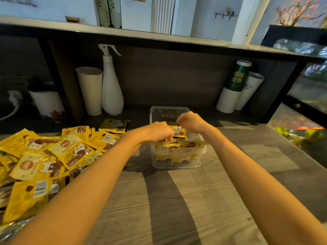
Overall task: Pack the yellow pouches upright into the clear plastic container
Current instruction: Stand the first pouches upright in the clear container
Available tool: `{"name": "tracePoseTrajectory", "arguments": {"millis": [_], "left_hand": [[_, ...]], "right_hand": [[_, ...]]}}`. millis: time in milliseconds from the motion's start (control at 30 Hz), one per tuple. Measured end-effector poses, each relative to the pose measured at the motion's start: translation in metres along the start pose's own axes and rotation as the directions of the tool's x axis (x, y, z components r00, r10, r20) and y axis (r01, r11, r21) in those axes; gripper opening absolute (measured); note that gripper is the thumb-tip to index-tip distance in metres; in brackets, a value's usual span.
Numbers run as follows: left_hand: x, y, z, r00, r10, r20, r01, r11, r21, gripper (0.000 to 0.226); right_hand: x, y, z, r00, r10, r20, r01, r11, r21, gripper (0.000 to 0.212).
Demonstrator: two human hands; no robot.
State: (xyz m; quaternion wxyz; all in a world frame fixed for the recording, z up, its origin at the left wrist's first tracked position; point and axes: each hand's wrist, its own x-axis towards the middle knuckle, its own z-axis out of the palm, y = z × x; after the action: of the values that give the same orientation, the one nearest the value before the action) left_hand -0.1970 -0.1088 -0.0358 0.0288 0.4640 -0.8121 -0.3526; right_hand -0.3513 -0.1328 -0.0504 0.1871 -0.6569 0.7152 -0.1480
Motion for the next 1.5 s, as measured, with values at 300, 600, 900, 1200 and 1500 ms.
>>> {"name": "tracePoseTrajectory", "arguments": {"millis": [300, 600, 900, 1200, 1500], "left_hand": [[0.003, -0.004, -0.005, 1.0, -0.016, -0.009, 0.015, 0.995, -0.098, 0.032], [-0.009, 0.0, -0.003, 0.996, 0.029, 0.079, -0.027, 0.999, -0.032, 0.027], [-0.025, -0.006, 0.009, 0.982, 0.175, 0.066, -0.186, 0.942, 0.278, 0.024], [-0.07, -0.006, 0.02, 0.983, 0.127, 0.134, -0.163, 0.939, 0.302, 0.025], [-0.121, -0.003, 0.036, 0.985, 0.093, 0.148, -0.135, 0.943, 0.304, 0.026]], "right_hand": [[0.016, 0.001, 0.02, 0.928, 0.013, 0.372, 0.157, 0.892, -0.423, 0.059], [0.014, 0.0, 0.019, 0.935, -0.1, 0.341, 0.302, 0.731, -0.612, 0.04], [-0.01, -0.004, 0.019, 0.941, -0.149, 0.303, 0.313, 0.72, -0.619, 0.028], [-0.047, -0.017, 0.022, 0.904, -0.132, 0.407, 0.374, 0.707, -0.6, 0.04], [-0.096, -0.03, 0.039, 0.883, -0.22, 0.415, 0.443, 0.683, -0.581, 0.038]]}}
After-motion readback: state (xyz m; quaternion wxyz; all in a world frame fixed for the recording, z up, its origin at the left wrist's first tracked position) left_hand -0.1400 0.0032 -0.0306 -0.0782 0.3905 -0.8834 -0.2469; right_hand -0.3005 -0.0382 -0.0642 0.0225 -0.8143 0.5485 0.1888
